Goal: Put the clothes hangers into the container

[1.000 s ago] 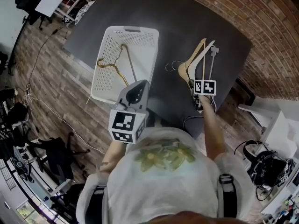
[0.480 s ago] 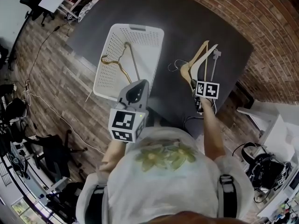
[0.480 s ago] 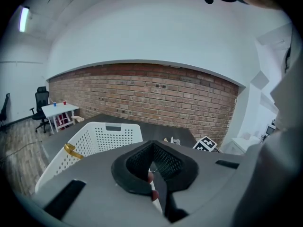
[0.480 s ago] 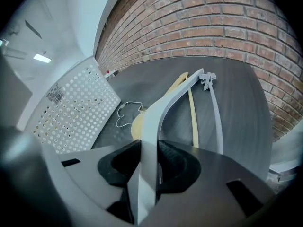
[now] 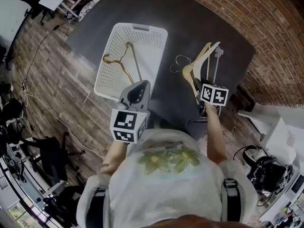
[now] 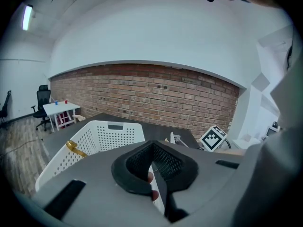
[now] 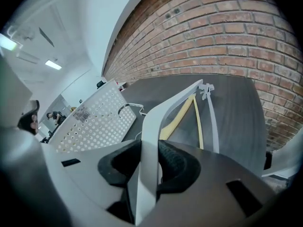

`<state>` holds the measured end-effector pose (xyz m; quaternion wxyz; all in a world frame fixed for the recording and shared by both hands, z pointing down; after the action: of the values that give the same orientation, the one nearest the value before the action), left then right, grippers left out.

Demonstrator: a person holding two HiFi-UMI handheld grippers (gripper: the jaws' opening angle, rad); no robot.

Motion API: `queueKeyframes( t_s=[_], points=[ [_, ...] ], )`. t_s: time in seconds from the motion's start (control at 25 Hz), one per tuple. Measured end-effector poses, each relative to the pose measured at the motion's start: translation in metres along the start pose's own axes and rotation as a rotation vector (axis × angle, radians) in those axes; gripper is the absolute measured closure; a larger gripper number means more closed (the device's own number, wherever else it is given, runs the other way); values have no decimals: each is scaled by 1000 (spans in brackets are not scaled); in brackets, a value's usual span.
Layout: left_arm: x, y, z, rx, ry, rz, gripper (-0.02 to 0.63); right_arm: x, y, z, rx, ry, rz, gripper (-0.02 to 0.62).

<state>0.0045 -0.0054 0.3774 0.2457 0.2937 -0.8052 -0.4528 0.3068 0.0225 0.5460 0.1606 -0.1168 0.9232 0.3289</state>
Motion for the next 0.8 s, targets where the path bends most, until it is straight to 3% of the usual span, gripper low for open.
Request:
queueKeyframes(
  t_s=[0.8],
  points=[
    [25, 9, 26, -27, -55, 36, 578, 79, -38, 57, -145, -214, 40, 465]
  ],
)
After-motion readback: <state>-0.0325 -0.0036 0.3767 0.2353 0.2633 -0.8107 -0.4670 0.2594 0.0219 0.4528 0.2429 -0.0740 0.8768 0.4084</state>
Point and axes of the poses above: the fingertips, and each gripper's own axes: z backward along the fingers, x to its left, y out of its underside, the point moved 9 cm from there along z, backward along the fingers, and after that the axes turned 2 degrees about x, right-handed, at the moved point
